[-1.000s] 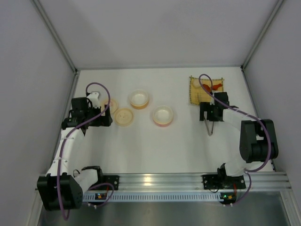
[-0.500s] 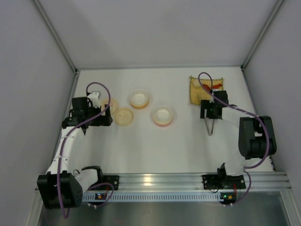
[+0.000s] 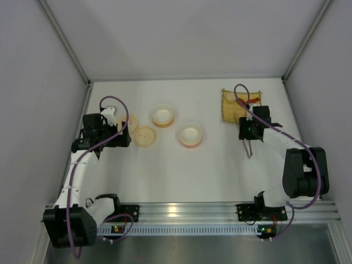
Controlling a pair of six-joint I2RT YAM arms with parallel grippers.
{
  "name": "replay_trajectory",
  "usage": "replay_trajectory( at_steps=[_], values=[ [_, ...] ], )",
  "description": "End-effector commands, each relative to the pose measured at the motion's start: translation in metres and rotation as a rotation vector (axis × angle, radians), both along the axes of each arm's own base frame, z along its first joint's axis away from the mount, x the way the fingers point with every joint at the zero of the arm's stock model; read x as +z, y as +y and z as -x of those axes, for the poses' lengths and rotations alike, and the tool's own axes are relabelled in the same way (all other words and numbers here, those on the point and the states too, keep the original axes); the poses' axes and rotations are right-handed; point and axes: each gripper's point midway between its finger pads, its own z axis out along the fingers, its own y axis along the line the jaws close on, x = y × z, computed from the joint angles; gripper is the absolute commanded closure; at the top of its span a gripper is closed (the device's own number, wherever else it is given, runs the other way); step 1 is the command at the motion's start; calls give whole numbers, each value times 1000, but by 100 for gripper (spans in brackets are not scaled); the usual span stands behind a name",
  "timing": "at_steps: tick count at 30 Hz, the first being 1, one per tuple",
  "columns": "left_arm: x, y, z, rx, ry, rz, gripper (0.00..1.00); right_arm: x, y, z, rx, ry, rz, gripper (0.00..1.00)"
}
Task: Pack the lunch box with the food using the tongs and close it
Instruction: Pick up the clamp from the plate, then pick up the fake food from the plate.
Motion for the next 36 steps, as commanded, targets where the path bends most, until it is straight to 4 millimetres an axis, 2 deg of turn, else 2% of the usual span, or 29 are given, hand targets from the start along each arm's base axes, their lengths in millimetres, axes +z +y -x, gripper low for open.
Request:
replay_trajectory(
  at_steps=[1,5,6,7,15,16,18,19,21,22,24,26,27,28,30,31,32,35,36],
  values=[
    [16,-2,-6,-9,-66,1,2,47,6,0,52,-94,-17,51],
    [19,-2,-6,-12,-77,1,2,85,9,1,114,-144,-13,51],
    [20,-3,-5,-17,-81,3,2,88,8,7,128,-126,-8,50],
    [21,-4,-6,-19,-87,5,2,102,10,4,142,-149,-10,50],
    [23,-3,-5,-18,-92,3,2,142,15,9,234,-144,-31,53],
    [23,-3,-4,-19,-92,2,2,155,17,6,255,-172,-50,53],
    [24,-3,-3,-20,-96,-1,2,168,18,4,296,-195,-38,52],
    [26,-4,-4,-27,-103,1,2,181,16,0,321,-227,-17,52],
    [26,-6,-3,-39,-104,6,2,190,11,-8,325,-248,20,50],
    [27,-7,-2,-48,-106,8,2,202,9,-15,325,-271,34,49],
    [30,-10,-3,-72,-122,12,2,201,7,-26,324,-257,43,49],
    [33,-11,-4,-78,-133,14,2,211,8,-38,319,-275,34,49],
    [34,-12,-4,-82,-134,19,2,204,8,-45,316,-257,26,49],
    [35,-13,-4,-85,-134,22,2,208,10,-52,310,-267,15,49],
    [35,-14,-4,-94,-129,23,2,199,13,-64,305,-245,-10,49],
    [36,-14,-4,-96,-130,24,2,204,3,-72,265,-255,-28,49],
    [35,-15,-4,-105,-125,27,2,196,3,-80,259,-239,-42,48],
    [37,-21,-1,-144,-129,37,2,193,3,-96,248,-245,-59,48],
    [36,-23,0,-156,-129,40,2,185,3,-103,245,-232,-61,48]
  ],
)
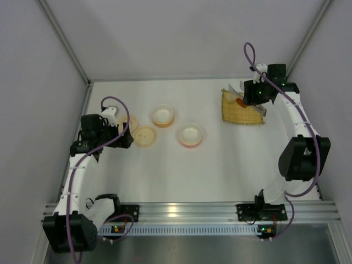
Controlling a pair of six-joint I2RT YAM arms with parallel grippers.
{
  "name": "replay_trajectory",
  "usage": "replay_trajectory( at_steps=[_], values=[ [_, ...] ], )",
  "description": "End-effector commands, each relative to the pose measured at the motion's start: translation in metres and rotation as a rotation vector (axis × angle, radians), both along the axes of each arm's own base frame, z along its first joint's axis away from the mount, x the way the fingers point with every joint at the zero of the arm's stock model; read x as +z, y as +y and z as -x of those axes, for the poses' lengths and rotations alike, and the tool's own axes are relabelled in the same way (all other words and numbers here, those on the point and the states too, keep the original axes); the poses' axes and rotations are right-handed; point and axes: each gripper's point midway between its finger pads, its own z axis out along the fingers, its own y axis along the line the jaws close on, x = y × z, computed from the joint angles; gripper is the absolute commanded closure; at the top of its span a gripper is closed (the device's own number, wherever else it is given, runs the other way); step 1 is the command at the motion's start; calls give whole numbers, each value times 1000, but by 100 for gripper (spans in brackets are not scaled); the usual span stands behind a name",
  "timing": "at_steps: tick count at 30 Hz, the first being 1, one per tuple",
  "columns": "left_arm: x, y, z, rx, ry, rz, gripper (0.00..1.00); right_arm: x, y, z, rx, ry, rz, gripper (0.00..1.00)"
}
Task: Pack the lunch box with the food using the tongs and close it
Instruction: Pick up the fake food from the plate.
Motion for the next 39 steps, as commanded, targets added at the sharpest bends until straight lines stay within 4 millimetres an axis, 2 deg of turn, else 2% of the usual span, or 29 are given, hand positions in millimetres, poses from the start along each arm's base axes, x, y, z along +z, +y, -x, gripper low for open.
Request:
replay_trajectory(
  at_steps=[1,5,18,23,39],
  values=[
    [21,-11,-4,-77,-68,19,2,17,-3,-25,-20,-56,-38,48],
    [20,-16,-1,-105,-63,34,2,-4,-3,-43,-15,-17,-42,48],
    [16,-16,-2,-110,-50,36,2,-26,-10,-77,-43,-27,-25,48],
    [16,-17,-3,-112,-50,39,2,-33,-12,-82,-42,-25,-13,48],
    [14,-16,-3,-112,-42,35,2,-85,-16,-80,-25,45,21,47]
  ],
)
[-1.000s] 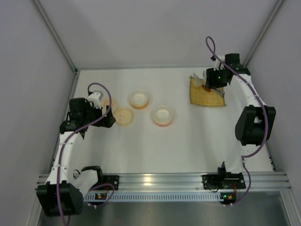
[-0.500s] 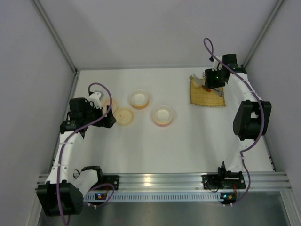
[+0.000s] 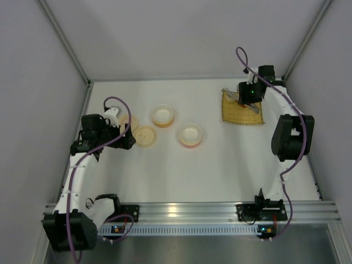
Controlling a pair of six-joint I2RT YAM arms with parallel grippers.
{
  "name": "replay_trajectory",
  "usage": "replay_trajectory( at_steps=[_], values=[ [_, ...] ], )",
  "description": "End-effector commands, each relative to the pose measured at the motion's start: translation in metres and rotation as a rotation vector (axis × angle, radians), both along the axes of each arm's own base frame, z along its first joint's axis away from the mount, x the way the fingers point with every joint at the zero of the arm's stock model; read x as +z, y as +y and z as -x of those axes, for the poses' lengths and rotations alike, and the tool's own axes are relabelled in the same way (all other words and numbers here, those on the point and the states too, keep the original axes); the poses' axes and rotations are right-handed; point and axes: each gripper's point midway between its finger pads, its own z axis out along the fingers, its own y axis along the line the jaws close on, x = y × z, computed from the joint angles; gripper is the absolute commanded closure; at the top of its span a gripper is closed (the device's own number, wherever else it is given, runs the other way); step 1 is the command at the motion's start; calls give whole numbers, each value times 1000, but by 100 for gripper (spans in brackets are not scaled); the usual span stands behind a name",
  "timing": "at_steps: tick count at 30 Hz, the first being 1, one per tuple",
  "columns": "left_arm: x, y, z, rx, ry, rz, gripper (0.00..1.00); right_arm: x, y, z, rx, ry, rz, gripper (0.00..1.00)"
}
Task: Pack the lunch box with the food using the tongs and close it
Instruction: Pick up the fake food from the plate.
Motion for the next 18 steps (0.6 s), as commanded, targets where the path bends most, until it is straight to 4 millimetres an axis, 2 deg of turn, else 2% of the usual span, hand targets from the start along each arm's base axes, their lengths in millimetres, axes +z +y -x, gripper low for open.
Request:
replay_trajectory(
  at_steps=[1,18],
  values=[
    [14,-3,-7,-21,-45,5,2,-3,-7,-15,4,-57,17,47],
    [12,-2,-7,-18,-34,4,2,-22,3,-2,49,7,-23,46]
  ],
)
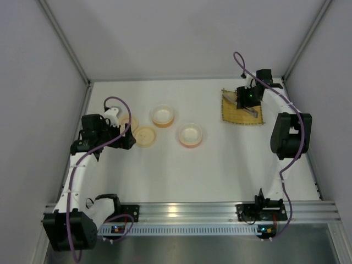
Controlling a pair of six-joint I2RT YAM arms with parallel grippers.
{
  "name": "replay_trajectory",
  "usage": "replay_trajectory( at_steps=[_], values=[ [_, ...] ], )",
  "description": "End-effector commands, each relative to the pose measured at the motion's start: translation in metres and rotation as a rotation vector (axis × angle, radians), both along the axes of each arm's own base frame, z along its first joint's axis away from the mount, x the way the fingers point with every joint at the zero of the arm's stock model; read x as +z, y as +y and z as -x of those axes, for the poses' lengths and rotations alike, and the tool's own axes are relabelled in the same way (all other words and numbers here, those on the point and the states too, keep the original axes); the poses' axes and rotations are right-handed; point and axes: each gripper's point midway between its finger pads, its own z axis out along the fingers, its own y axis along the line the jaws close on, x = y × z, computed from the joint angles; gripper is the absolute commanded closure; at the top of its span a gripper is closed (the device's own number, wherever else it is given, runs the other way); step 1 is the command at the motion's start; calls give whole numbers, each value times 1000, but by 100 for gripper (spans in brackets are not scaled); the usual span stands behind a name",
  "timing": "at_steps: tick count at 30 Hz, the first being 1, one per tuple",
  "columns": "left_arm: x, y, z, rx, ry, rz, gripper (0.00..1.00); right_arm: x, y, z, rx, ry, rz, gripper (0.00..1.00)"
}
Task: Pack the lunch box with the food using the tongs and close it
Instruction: Pick up the fake food from the plate.
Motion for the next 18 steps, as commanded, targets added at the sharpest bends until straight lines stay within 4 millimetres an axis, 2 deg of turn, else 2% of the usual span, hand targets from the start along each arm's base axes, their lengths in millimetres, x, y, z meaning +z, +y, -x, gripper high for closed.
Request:
replay_trajectory(
  at_steps=[1,8,12,18],
  values=[
    [13,-3,-7,-20,-41,3,2,7,1,-8,16,-47,-29,45],
    [14,-3,-7,-18,-43,3,2,7,-1,-10,4,-47,-23,48],
    [13,-2,-7,-17,-41,0,2,6,-2,-11,2,-46,-15,55],
    [13,-2,-7,-15,-41,2,2,22,-3,-9,16,-84,2,65]
  ],
)
